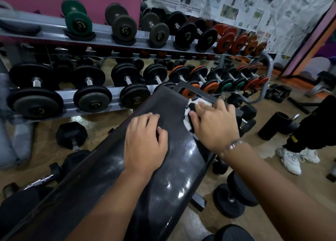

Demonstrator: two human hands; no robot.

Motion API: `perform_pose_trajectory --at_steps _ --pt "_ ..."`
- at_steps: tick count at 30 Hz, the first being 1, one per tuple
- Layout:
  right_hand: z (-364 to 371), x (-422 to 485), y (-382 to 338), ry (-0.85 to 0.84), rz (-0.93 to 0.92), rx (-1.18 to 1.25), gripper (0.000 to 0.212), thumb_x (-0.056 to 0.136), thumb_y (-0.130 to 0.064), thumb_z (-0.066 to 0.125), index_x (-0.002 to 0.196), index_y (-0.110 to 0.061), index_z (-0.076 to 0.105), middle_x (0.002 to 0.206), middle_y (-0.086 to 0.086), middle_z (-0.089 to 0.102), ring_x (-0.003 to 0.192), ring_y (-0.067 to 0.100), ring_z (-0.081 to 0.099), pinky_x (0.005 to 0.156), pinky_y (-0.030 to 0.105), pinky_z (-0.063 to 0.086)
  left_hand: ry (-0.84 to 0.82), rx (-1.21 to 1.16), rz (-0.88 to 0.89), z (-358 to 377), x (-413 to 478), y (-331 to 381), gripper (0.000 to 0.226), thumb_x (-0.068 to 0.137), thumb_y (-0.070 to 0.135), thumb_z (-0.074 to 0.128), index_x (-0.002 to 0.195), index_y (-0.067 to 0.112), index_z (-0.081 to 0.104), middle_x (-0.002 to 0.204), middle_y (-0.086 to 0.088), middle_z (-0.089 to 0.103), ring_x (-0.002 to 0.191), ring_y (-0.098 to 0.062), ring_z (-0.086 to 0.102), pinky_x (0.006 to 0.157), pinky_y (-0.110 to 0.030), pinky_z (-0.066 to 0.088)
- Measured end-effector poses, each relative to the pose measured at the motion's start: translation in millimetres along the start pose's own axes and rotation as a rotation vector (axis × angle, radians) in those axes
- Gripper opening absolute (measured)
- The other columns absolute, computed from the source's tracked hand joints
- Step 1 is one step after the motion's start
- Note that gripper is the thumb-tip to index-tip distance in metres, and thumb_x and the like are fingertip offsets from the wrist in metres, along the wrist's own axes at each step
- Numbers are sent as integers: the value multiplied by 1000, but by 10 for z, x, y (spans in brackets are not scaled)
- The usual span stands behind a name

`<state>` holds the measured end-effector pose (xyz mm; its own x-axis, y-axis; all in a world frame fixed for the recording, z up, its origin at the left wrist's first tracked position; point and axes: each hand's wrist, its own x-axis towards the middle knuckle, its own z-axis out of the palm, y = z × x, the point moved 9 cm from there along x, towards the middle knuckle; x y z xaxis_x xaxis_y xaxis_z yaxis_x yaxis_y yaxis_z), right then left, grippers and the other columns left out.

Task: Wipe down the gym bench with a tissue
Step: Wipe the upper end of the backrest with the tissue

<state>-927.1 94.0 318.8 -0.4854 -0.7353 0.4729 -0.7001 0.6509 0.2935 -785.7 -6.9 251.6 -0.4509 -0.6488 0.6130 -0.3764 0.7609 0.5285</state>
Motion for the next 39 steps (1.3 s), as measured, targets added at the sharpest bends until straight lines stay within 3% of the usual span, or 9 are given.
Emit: perform_pose_trajectory --at_steps 3,7,13,18,23,28,32,36,39 --pt "-113 -309 21 59 -99 6 46 100 -46 31 122 -22 64 125 -11 67 97 24 49 81 41 31 5 0 -2 -5 -11 -14 38 91 21 48 125 11 65 124 -5 65 118 -22 54 103 -40 45" --pt "93 163 158 -85 80 8 42 100 -44 27 97 -21 63 108 -6 71 105 28 48 87 44 31 6 -1 -8 12 -2 -31 37 91 21 49 123 11 65 123 -5 65 117 -22 55 103 -40 45" --pt "17 -54 -97 -37 -122 -6 45 98 -47 22 115 -27 59 117 -14 66 102 25 48 83 42 28 14 -6 2 6 -2 -24 37 91 21 49 123 11 65 122 -5 65 117 -23 55 103 -40 44" --pt "187 368 31 -113 50 43 41 99 -47 27 98 -26 63 98 -1 71 107 28 49 92 45 31 14 -10 -2 16 2 -39 35 89 20 51 120 11 65 121 -5 65 116 -24 55 102 -41 45" --pt "52 43 -41 8 -153 86 39 100 -49 29 114 -31 61 119 -16 68 98 24 47 84 42 31 15 -18 -7 0 -5 -28 36 90 21 50 122 11 65 122 -5 65 118 -23 55 102 -42 45" --pt "179 392 -40 -99 -2 40 42 99 -48 26 98 -27 61 95 1 71 105 29 50 90 45 33 16 -17 -12 0 -12 -34 36 89 20 50 121 11 65 121 -5 65 116 -24 55 101 -42 46" --pt "54 47 -180 8 -174 81 43 99 -51 27 119 -31 60 121 -15 67 102 24 48 85 42 31 9 -14 -6 -2 -6 -19 36 90 21 50 122 12 65 122 -5 65 118 -22 54 102 -41 45" --pt "135 402 -62 -41 -15 42 43 97 -50 30 103 -28 66 92 1 71 105 29 51 90 44 33 11 -22 -14 -6 -8 -18 36 90 19 52 122 11 65 122 -5 65 119 -22 55 103 -42 45" --pt "148 384 -285 -35 -63 55 39 99 -48 32 107 -25 63 101 -2 70 105 29 50 88 45 32 5 -19 -14 -11 -10 -29 37 90 20 51 124 12 65 123 -5 64 120 -21 54 104 -42 45"
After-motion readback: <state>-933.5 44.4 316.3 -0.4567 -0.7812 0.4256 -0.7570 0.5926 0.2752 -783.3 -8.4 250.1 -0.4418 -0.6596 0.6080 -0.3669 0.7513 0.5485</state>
